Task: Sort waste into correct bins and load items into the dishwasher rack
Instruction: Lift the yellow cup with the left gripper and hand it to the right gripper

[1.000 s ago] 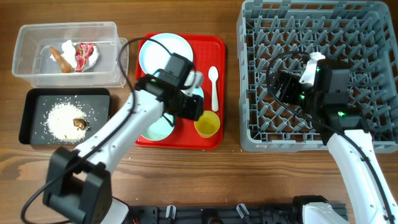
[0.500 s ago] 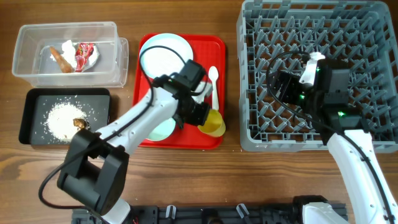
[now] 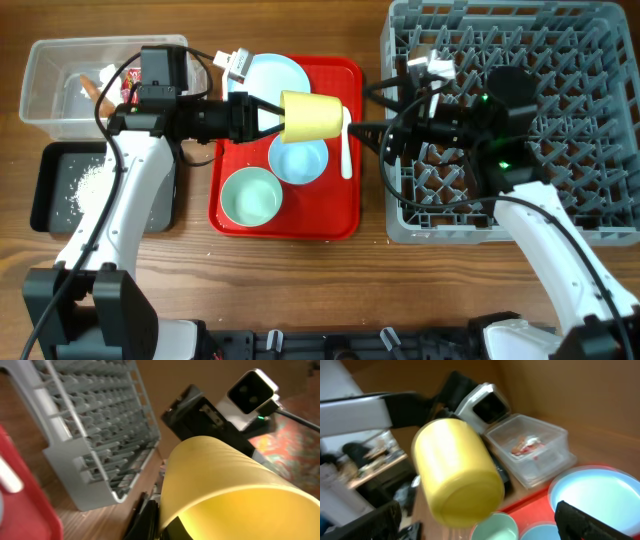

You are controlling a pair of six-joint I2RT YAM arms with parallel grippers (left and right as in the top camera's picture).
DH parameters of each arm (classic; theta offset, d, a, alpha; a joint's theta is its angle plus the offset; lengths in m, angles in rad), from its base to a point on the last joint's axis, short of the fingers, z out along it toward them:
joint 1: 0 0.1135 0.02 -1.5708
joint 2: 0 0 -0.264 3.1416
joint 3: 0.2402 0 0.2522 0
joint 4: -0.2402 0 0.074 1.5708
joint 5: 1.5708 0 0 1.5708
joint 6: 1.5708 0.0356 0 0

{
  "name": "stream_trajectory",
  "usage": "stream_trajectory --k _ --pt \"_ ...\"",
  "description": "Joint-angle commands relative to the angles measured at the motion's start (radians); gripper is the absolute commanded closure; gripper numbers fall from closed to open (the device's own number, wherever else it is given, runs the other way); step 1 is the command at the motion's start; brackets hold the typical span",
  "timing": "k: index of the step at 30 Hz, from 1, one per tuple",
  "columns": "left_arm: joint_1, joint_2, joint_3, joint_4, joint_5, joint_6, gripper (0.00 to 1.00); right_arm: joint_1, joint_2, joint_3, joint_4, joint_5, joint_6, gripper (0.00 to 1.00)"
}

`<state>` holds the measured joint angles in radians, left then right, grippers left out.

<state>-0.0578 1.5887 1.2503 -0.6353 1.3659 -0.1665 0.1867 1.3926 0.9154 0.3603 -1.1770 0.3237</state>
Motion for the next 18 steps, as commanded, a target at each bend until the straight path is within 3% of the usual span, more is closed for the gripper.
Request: stream_trajectory --k 1,10,12,18 --pt "0.003 -0.018 0.014 0.000 0.081 0.001 0.96 0.005 0.071 0.012 0.097 -0.195 0.028 0.00" --pt "-0.051 -0.018 0.014 -0.006 0.051 0.002 0.96 0.109 0.094 0.012 0.230 -0.155 0.073 0.01" --pt "-0.072 -0.018 0.014 -0.006 0.023 0.002 0.96 0.118 0.094 0.012 0.230 -0.155 0.072 0.07" --pt "-0.084 -0.018 0.014 -0.003 0.000 0.003 0.96 0.119 0.094 0.012 0.229 -0.148 0.079 0.43"
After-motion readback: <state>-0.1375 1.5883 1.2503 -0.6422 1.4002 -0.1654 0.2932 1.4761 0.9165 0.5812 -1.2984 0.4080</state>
